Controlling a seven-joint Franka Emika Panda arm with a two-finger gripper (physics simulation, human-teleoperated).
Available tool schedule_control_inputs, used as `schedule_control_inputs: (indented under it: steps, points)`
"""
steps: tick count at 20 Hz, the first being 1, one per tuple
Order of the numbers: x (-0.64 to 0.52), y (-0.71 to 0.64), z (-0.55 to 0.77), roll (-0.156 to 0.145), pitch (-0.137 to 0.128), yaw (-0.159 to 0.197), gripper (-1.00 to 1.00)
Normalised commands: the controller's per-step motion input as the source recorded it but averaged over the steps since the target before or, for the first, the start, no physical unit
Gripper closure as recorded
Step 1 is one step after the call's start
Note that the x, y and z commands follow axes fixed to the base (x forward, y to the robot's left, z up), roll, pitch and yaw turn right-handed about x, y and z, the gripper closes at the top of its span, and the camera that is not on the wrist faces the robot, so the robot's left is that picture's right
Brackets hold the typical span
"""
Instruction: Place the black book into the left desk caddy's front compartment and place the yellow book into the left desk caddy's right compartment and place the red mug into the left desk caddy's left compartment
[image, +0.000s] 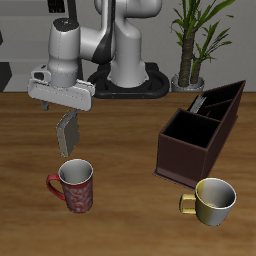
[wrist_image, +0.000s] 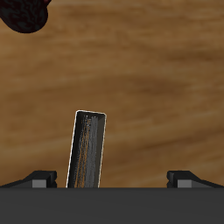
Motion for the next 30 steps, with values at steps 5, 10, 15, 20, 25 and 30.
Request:
schedule_control_inputs:
  steps: [5,10,15,20,25,30]
  points:
    - [0.08,0.10,-0.42,0.011,0.063,-0.024,-1.00]
    - [0.05,0.03,-0.23,0.012,0.029,-0.020,1.00]
    - [-0.02,0.07,-0.02,0.014,0.012,-0.025,1.00]
    - [-0.03,0.35,0.47,0.015,-0.048,0.006,1.00]
    - [-0.01,0.52,0.56,-0.033,-0.037,0.017,1.00]
    - [0.01,0.54,0.51,-0.003,-0.043,0.000,1.00]
